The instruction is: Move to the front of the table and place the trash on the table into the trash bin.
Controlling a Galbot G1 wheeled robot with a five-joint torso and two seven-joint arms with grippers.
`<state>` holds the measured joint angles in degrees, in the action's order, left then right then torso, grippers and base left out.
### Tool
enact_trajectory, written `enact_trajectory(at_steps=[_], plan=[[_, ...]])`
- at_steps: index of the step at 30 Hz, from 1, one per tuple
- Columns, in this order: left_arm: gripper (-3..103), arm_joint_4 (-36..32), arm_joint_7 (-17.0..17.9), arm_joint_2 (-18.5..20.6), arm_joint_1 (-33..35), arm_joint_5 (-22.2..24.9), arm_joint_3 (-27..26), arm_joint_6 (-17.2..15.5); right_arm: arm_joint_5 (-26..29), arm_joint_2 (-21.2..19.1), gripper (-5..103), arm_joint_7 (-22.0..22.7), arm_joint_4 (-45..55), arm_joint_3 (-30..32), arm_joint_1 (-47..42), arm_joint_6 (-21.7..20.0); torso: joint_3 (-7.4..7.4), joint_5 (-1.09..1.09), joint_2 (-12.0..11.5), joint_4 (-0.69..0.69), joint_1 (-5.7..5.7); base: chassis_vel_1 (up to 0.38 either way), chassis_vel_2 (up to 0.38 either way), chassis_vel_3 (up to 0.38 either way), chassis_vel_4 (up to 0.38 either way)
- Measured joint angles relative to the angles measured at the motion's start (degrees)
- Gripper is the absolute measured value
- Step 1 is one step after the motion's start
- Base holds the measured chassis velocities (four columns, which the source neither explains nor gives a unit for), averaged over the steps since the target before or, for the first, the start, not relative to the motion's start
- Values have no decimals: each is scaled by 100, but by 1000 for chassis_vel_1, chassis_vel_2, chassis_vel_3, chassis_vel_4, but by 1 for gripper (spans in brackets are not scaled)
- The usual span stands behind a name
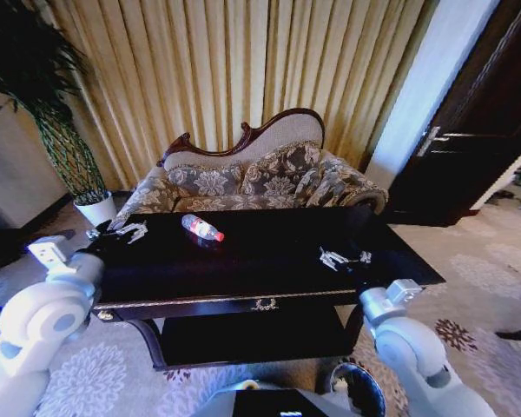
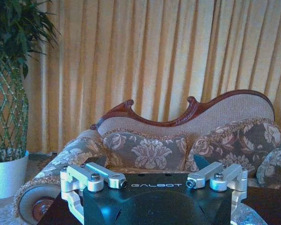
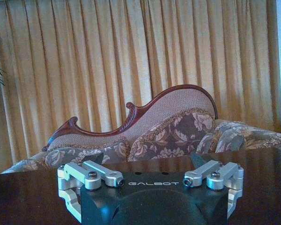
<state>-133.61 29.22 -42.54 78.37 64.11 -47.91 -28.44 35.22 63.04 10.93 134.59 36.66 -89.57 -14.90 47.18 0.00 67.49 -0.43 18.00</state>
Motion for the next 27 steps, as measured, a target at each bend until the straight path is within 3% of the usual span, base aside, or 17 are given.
enact_trajectory(at_steps=[6, 10, 20, 27], plan=[[100, 309, -293, 237, -338, -83, 322, -71, -3, -15, 100, 4, -66, 10, 17, 0, 0, 0, 0, 0, 0, 0, 0, 0, 0], [100, 491, -308, 337, -640, -67, 631, -79, -23, 9, 100, 5, -100, 11, 11, -1, 0, 0, 0, -1, 0, 0, 0, 0, 0], [100, 785, 10, 379, -1338, 164, 1459, -75, -33, 26, 100, 6, -212, 12, 84, 0, 0, 1, 0, -1, 0, 0, 0, 0, 0], [100, 1309, 131, 144, -2027, 161, 1971, -69, -28, 13, 100, 8, -280, -14, 191, 1, 0, 0, 0, 0, 0, 0, 0, 0, 0]])
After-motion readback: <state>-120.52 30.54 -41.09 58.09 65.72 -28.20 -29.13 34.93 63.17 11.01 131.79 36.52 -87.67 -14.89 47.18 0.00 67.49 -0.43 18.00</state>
